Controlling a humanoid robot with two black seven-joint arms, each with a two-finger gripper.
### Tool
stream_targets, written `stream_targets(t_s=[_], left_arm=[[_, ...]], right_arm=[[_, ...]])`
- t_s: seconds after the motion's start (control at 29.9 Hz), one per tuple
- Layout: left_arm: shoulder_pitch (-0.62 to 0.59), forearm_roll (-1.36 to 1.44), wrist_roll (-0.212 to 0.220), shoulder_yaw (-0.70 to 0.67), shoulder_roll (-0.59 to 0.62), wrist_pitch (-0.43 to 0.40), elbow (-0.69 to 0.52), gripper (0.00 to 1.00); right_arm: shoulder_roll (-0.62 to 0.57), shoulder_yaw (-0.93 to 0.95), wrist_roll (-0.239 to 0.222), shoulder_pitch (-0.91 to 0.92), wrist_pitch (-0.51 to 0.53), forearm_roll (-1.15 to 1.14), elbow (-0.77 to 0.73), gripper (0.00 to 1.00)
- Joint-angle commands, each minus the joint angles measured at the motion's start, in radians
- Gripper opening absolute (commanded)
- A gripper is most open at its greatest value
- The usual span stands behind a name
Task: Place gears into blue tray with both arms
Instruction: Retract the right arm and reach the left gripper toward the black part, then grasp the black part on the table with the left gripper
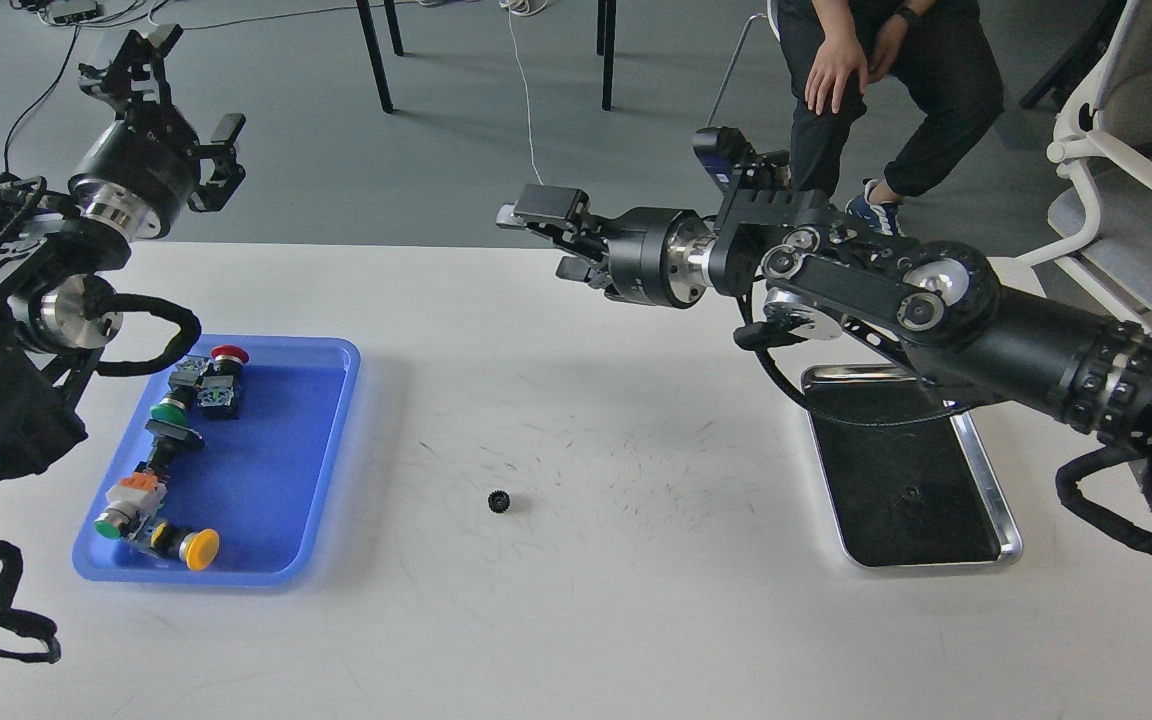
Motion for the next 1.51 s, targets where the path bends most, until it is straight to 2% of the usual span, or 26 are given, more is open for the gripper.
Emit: stream_targets(t_s=[0.0,0.07,0.23,0.33,0.44,0.54,0.64,0.77,0.94,1.27,1.47], left_arm=[[0.002,0.121,0.0,0.032,0.044,0.005,-0.102,0.98],[0.011,0.187,0.0,0.059,0.078,0.035,-0.197,0.98],[0.03,0.395,0.0,0.208,0.226,0.161,-0.545,0.98],[0.03,0.556,0.002,0.298,0.326,0.224,-0.763,0.98],[0.031,0.756,0.002,0.38,0.409,0.25,-0.933,0.98],[0.051,0.998,0.0,0.461,0.463,0.278,-1.033,0.98],[0.105,1.262,0.0,0.495,0.46,0.319,-1.046,0.98],[0.183,1.611,-0.002,0.495,0.411,0.353,-1.032,0.98],[0.261,1.85,-0.003,0.489,0.319,0.362,-0.991,0.97],[0.281,1.864,-0.005,0.496,0.161,0.413,-0.824,0.95],[0.297,1.864,-0.005,0.498,0.116,0.457,-0.73,0.9]], right_arm=[[-0.165,0.213,0.0,-0.089,0.007,0.083,-0.028,0.95],[-0.228,0.314,0.0,-0.13,0.019,0.135,-0.071,0.95],[-0.332,0.488,0.0,-0.225,0.109,0.341,-0.214,0.95],[-0.398,0.528,0.0,-0.29,0.181,0.508,-0.252,0.95],[-0.447,0.531,0.0,-0.363,0.237,0.651,-0.252,0.96],[-0.463,0.537,0.008,-0.442,0.242,0.711,-0.242,0.96],[-0.461,0.569,0.032,-0.517,0.242,0.722,-0.235,0.96],[-0.452,0.601,0.037,-0.603,0.242,0.722,-0.188,0.96],[-0.425,0.6,0.04,-0.634,0.242,0.722,-0.165,0.96],[-0.394,0.603,0.04,-0.634,0.242,0.722,-0.163,0.96],[-0.394,0.603,0.042,-0.632,0.242,0.722,-0.163,0.96]])
